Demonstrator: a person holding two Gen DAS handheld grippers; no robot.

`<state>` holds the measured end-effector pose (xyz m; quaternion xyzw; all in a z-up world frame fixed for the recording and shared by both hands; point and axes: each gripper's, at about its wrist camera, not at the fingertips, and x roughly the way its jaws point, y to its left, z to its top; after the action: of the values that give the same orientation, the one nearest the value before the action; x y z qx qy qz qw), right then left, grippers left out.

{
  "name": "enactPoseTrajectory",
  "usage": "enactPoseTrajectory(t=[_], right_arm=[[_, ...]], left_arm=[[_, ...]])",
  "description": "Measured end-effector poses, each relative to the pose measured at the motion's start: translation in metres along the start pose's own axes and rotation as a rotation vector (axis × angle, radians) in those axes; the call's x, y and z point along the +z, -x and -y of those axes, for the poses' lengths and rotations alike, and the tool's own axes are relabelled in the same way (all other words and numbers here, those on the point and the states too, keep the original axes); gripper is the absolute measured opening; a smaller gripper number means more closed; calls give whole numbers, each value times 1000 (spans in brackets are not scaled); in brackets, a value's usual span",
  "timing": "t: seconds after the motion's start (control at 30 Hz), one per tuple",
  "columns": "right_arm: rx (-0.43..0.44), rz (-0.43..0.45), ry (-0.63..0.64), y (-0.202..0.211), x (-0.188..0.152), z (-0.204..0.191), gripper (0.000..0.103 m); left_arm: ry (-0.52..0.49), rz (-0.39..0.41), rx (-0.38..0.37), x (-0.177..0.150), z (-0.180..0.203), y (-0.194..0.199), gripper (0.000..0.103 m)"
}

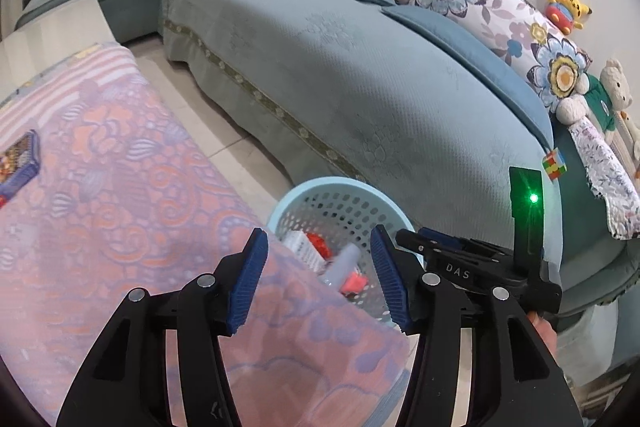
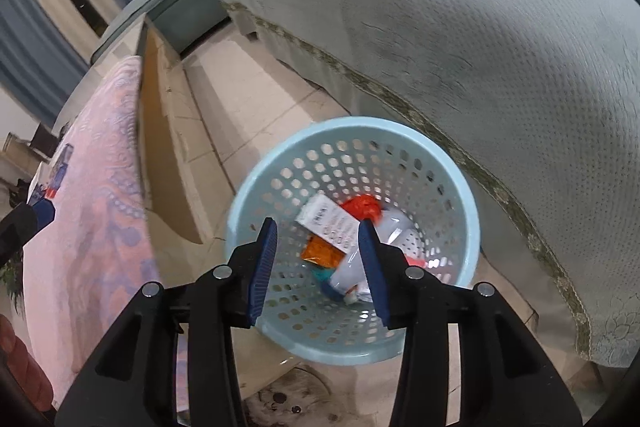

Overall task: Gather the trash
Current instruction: 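Carry bottle and pink bag over the blue basket and open both tools, then move both open tools back to the milk carton and card box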

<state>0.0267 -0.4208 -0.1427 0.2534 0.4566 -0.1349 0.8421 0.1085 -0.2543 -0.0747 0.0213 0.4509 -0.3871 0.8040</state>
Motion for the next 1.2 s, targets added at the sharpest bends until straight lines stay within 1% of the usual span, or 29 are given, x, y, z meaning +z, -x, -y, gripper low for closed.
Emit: enactPoseTrajectory(t=[0.1,0.17,0.23,0.27,0.4,0.47,0.5,0.53,0.6,0.67,0.7,0.77,0.8,0.9,0.93,1.0,1.07,1.1,1.13,1.17,1.2], right_arm=[[16,28,50,13,5,-24,39],[38,54,87,25,10,-44,39],[64,88,134,39,14,-71,44],[76,104,155,44,15,-84,45],[139,150,272,59,21,-154,47],[166,156,337,58,22,-195,47],[175,159,360,56,23,-211,49],[185,161,383,52,23,-229,53],[209,150,412,41,22,-259,53],[229,128,438,26,22,-288,53],[238,118,455,18,21,-302,53],[239,106,491,1,17,-327,53],[238,102,505,-7,16,-336,53],[231,92,545,-35,7,-361,53],[229,99,560,-43,4,-366,49],[232,123,585,-54,-1,-375,31],[248,92,603,-65,-4,-385,31],[285,72,618,-68,-7,-393,31],[309,66,632,-69,-9,-398,31],[352,54,658,-69,-13,-407,31],[377,43,672,-71,-16,-415,31]], left_arm=[[8,40,11,1,-13,25,53],[16,69,24,2,-21,41,57],[30,106,44,2,-34,62,58],[42,129,59,3,-44,75,58],[90,199,124,2,-81,113,59],[130,234,163,0,-110,133,60],[154,252,189,-2,-128,145,61],[171,265,214,-3,-144,153,61],[201,283,262,-3,-169,166,61],[216,307,322,-6,-199,180,61],[216,315,364,-8,-216,186,61],[232,321,415,-11,-244,193,69],[241,324,431,-12,-255,195,70],[287,324,515,-16,-306,201,71],[306,328,529,-18,-321,203,72],[348,336,552,-20,-347,205,72],[387,341,580,-17,-375,204,75],[399,342,586,-16,-383,202,75],[421,342,580,-14,-395,200,76],[438,343,560,-12,-405,197,76],[450,344,546,-10,-410,195,76]])
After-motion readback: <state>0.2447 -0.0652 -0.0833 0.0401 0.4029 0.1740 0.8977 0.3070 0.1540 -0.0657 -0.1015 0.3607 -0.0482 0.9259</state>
